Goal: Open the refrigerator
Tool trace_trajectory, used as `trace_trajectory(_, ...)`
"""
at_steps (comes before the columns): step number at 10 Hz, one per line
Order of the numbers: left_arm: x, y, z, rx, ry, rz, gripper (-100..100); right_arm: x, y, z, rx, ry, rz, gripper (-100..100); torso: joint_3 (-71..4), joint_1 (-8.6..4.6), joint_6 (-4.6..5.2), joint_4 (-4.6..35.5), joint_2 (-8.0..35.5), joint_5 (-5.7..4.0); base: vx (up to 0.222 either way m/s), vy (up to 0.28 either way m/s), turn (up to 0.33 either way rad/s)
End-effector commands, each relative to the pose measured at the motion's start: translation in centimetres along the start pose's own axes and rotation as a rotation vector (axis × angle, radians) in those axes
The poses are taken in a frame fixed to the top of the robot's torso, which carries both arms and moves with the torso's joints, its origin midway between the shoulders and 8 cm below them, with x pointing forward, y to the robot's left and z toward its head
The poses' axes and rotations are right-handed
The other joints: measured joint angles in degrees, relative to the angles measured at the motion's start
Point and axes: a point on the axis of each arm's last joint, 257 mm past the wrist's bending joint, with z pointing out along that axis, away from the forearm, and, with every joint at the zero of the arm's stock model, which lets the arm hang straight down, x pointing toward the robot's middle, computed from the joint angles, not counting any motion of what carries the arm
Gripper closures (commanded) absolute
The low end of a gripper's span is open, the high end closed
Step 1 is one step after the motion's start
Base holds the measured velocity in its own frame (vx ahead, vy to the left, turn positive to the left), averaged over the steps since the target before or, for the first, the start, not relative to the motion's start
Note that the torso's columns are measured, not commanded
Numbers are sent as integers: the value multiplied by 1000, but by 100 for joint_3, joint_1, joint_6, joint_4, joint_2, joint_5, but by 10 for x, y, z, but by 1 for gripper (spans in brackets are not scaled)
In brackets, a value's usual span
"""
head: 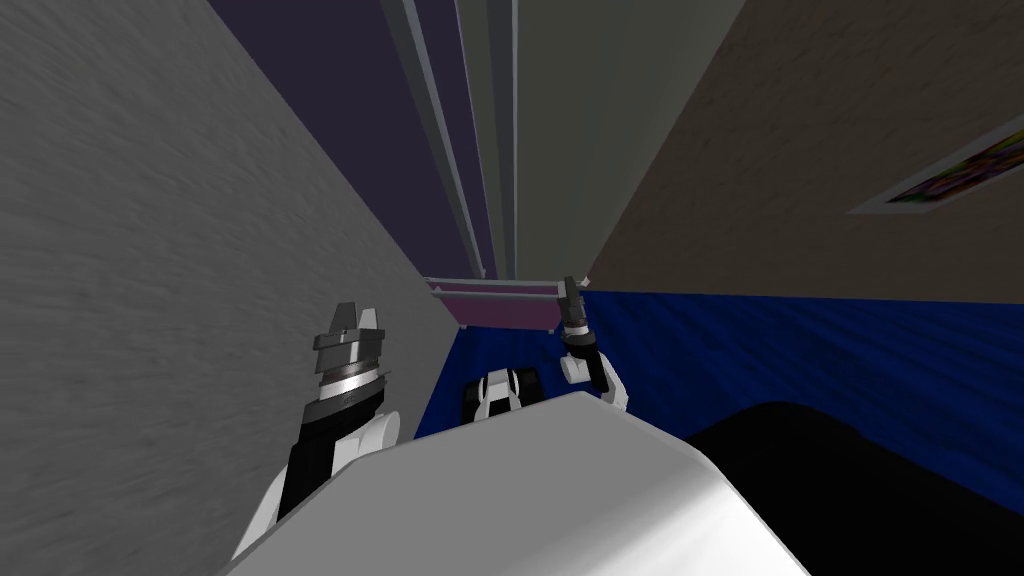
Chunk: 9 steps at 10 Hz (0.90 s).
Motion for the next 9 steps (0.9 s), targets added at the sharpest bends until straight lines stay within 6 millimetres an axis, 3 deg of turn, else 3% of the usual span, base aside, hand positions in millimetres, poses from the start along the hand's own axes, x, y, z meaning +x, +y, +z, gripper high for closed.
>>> trace_trajectory(1, -1, 1, -2, -8, -3, 1, 0, 4, -6, -1, -9, 31, -90, -100, -9, -9, 1, -1, -4, -8, 29, 5, 9)
trace_trajectory(9, -8, 5, -18, -54, -24, 8, 0, 12, -27, -5, -35, 94, -363, -100, -63, -76, -2, -11, -19, -51, 28, 10, 19)
